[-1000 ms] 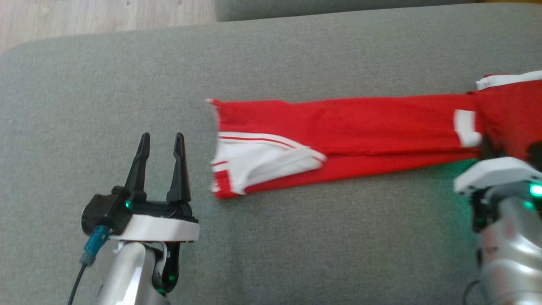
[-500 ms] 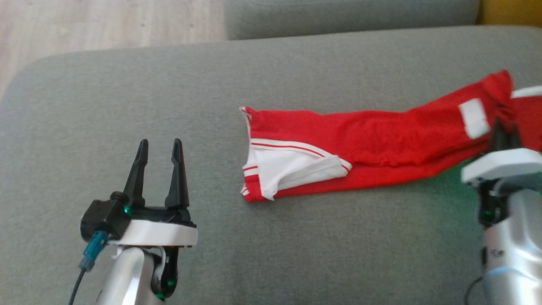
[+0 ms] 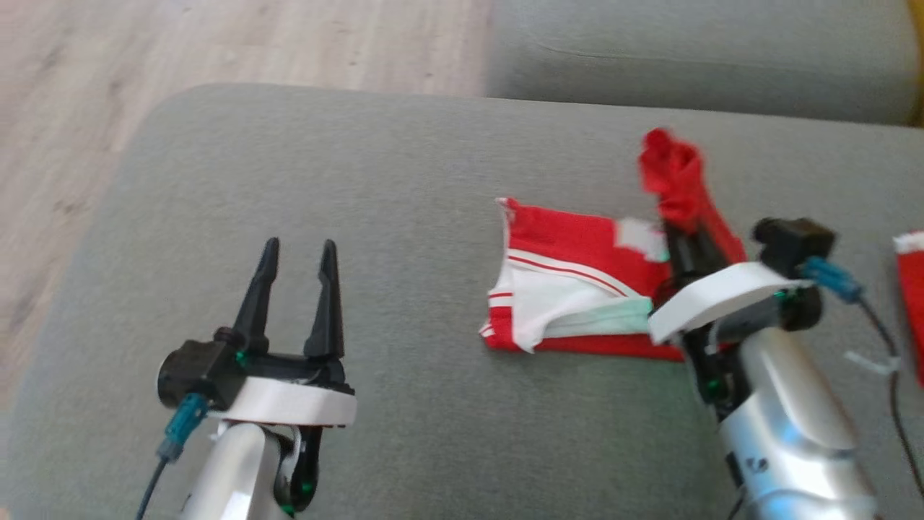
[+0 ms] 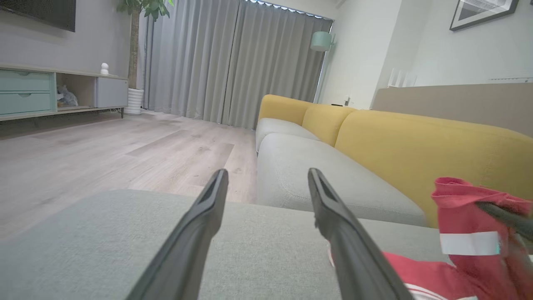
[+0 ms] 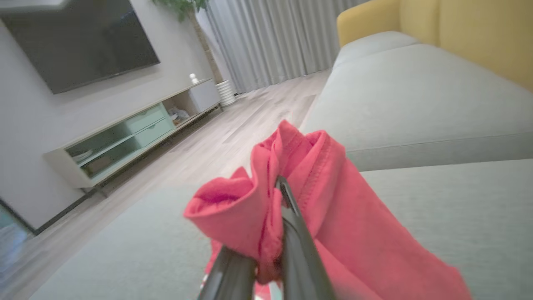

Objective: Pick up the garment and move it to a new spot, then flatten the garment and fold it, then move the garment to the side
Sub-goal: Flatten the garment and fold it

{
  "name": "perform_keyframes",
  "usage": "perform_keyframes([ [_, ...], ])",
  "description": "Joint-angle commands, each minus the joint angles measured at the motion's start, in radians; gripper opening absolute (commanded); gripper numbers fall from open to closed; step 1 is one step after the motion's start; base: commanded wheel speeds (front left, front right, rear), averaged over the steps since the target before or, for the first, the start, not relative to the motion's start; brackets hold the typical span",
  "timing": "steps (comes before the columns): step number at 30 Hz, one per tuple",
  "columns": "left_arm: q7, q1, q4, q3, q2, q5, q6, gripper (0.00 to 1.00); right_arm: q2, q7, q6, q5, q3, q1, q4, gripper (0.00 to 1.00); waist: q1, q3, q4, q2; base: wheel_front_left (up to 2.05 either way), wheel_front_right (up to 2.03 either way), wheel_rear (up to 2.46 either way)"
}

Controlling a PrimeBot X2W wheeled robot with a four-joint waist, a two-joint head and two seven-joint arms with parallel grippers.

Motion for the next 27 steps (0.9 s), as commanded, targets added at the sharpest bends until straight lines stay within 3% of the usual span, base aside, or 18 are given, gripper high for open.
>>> perform_keyframes([
  [1, -0.006, -0.038, -0.030, 0.020, 0.005, 0.012, -0.002, 1.00, 0.009, -0.010, -0.001, 0.029, 0.068, -0.036, -0.006, 0.00, 0.0001, 0.001, 0.050, 0.0000, 0.00, 0.00, 0.00],
  [8, -0.006, -0.048, -0.023, 0.000, 0.005, 0.004, -0.006, 1.00, 0.009, -0.062, -0.001, 0.122, 0.199, -0.077, 0.118, 0.00, 0.0001, 0.022, 0.126, 0.0000, 0.00, 0.00, 0.00],
  [20, -0.006, -0.070, -0.020, -0.040, 0.005, -0.016, 0.003, 1.00, 0.009, -0.140, -0.001, 0.216, 0.312, -0.133, 0.312, 0.00, 0.0001, 0.050, 0.203, 0.0000, 0.00, 0.00, 0.00],
  [21, -0.006, -0.071, -0.019, -0.043, 0.005, -0.017, 0.004, 1.00, 0.009, -0.143, -0.001, 0.220, 0.320, -0.136, 0.330, 0.89, 0.0001, 0.052, 0.205, 0.0000, 0.00, 0.00, 0.00],
  [22, -0.006, -0.072, -0.019, -0.045, 0.005, -0.017, 0.004, 1.00, 0.009, -0.145, -0.001, 0.222, 0.332, -0.139, 0.346, 1.00, 0.0001, 0.053, 0.205, 0.0000, 0.00, 0.00, 0.00],
  [27, -0.006, -0.073, -0.009, -0.042, 0.005, -0.015, 0.006, 1.00, 0.009, -0.151, -0.001, 0.277, 0.445, -0.139, 0.326, 1.00, 0.0001, 0.053, 0.186, 0.0000, 0.00, 0.00, 0.00],
])
